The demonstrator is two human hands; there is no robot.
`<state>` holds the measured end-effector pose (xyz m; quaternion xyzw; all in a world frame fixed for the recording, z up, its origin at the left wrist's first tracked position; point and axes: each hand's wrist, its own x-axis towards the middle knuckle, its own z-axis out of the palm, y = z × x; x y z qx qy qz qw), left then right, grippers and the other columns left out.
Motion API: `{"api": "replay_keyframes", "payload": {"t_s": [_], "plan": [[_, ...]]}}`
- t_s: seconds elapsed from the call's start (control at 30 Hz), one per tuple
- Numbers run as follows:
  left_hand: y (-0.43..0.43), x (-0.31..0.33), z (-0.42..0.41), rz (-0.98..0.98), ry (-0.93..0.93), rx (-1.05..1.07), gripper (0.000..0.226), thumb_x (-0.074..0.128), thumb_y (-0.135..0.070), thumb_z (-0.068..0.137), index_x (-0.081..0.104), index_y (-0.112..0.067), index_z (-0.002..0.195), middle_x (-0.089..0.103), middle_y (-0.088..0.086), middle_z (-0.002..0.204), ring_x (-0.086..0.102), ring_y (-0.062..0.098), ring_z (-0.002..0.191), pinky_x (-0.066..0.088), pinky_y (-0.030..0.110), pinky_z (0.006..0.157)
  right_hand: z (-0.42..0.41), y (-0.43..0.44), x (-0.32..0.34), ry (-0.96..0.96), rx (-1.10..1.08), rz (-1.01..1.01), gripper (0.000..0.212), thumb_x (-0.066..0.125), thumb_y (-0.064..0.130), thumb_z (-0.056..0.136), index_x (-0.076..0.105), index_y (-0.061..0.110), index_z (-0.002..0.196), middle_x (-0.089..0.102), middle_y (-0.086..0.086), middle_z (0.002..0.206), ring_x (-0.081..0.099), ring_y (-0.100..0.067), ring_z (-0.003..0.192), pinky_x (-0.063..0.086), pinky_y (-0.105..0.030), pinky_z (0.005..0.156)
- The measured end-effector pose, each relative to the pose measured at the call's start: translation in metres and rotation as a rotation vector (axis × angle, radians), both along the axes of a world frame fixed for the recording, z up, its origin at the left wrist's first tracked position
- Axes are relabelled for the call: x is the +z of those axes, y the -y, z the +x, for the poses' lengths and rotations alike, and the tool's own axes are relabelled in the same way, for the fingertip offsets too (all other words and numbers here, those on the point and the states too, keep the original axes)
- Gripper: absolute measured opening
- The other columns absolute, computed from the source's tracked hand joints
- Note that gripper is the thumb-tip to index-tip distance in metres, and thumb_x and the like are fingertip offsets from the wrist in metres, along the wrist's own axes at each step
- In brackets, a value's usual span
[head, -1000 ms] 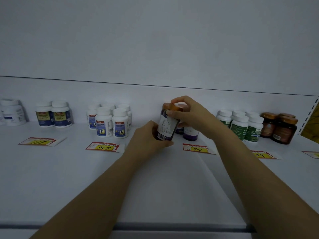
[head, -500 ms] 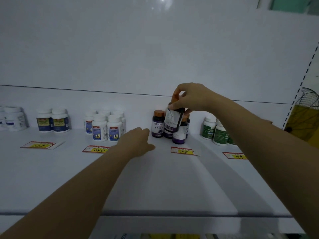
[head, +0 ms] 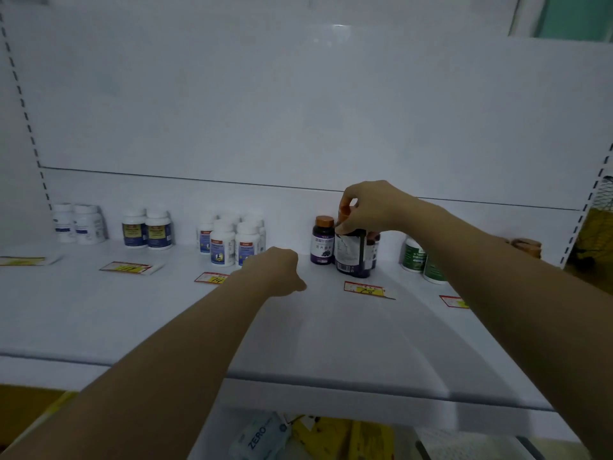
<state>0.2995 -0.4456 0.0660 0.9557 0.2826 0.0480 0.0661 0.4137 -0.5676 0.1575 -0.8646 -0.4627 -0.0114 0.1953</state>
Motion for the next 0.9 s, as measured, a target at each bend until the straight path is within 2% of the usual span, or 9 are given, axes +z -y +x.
{"api": "replay_keyframes", "payload": {"t_s": [0.1, 0.23, 0.3, 0.43, 0.53, 0.73, 0.83, 0.9], "plan": [[-0.012, 0.004, -0.021, 0.005, 0.017, 0.035, 0.049, 0.059, -0.041, 0.089, 0.052, -0.007, 0.123, 0.055, 0.011, 0.122, 0.054, 0.028, 0.107, 0.047, 0.041, 0.093, -0.017, -0.018, 0.003, 0.053, 0.040, -0.010, 0.035, 0.072, 0.030, 0.082, 0.058, 0.014, 0.110, 0.054, -0.002, 0.099, 0.053, -0.010, 0.068, 0.048, -0.020, 0.052], [-0.038, 0.009, -0.063, 0.021, 0.011, 0.111, 0.044, 0.060, -0.043, 0.088, 0.056, -0.008, 0.115, 0.058, 0.010, 0.116, 0.056, 0.027, 0.100, 0.049, 0.038, 0.089, -0.058, -0.051, 0.011, 0.077, 0.138, 0.010, 0.049, 0.071, 0.032, 0.082, 0.053, 0.017, 0.125, 0.048, -0.002, 0.105, 0.055, -0.016, 0.071, 0.045, -0.019, 0.051], [-0.054, 0.012, -0.096, 0.033, 0.011, 0.160, 0.042, 0.060, -0.042, 0.088, 0.054, -0.010, 0.115, 0.058, 0.009, 0.115, 0.055, 0.026, 0.099, 0.048, 0.038, 0.087, -0.086, -0.076, 0.016, 0.060, 0.206, 0.023, 0.050, 0.072, 0.031, 0.082, 0.054, 0.016, 0.126, 0.048, -0.004, 0.105, 0.056, -0.015, 0.066, 0.048, -0.019, 0.051], [-0.093, 0.023, -0.182, 0.055, 0.022, 0.302, 0.032, 0.059, -0.041, 0.089, 0.053, -0.014, 0.105, 0.057, 0.008, 0.116, 0.053, 0.024, 0.095, 0.046, 0.036, 0.083, -0.157, -0.134, 0.024, 0.050, 0.358, 0.052, 0.041, 0.072, 0.029, 0.082, 0.060, 0.011, 0.118, 0.055, -0.005, 0.099, 0.058, -0.015, 0.071, 0.052, -0.020, 0.054], [-0.121, 0.031, -0.258, 0.066, 0.049, 0.443, 0.044, 0.059, -0.040, 0.089, 0.051, -0.012, 0.122, 0.054, 0.008, 0.123, 0.053, 0.026, 0.107, 0.045, 0.036, 0.085, -0.218, -0.178, 0.025, 0.044, 0.486, 0.070, 0.040, 0.071, 0.029, 0.083, 0.059, 0.011, 0.117, 0.055, -0.006, 0.101, 0.059, -0.020, 0.079, 0.052, -0.021, 0.056], [-0.160, 0.020, -0.411, 0.056, 0.032, 0.697, 0.039, 0.061, -0.031, 0.089, 0.050, -0.012, 0.122, 0.056, 0.007, 0.114, 0.051, 0.021, 0.091, 0.047, 0.033, 0.078, -0.354, -0.258, 0.013, 0.128, 0.721, 0.101, 0.039, 0.070, 0.031, 0.083, 0.060, 0.013, 0.117, 0.059, -0.006, 0.105, 0.064, -0.023, 0.080, 0.055, -0.028, 0.066], [-0.181, 0.004, -0.480, 0.017, 0.023, 0.816, 0.037, 0.060, -0.031, 0.090, 0.051, -0.011, 0.119, 0.055, 0.005, 0.108, 0.055, 0.024, 0.096, 0.049, 0.035, 0.080, -0.419, -0.296, 0.001, 0.081, 0.842, 0.110, 0.037, 0.071, 0.031, 0.083, 0.061, 0.014, 0.115, 0.056, 0.000, 0.091, 0.060, -0.016, 0.065, 0.050, -0.023, 0.058], [-0.197, -0.009, -0.521, -0.013, 0.025, 0.884, 0.026, 0.059, -0.030, 0.090, 0.050, -0.013, 0.107, 0.054, 0.003, 0.101, 0.055, 0.023, 0.094, 0.047, 0.034, 0.077, -0.460, -0.323, -0.009, 0.051, 0.919, 0.101, 0.038, 0.071, 0.030, 0.082, 0.061, 0.015, 0.115, 0.055, -0.001, 0.094, 0.056, -0.012, 0.062, 0.049, -0.021, 0.055]]}}
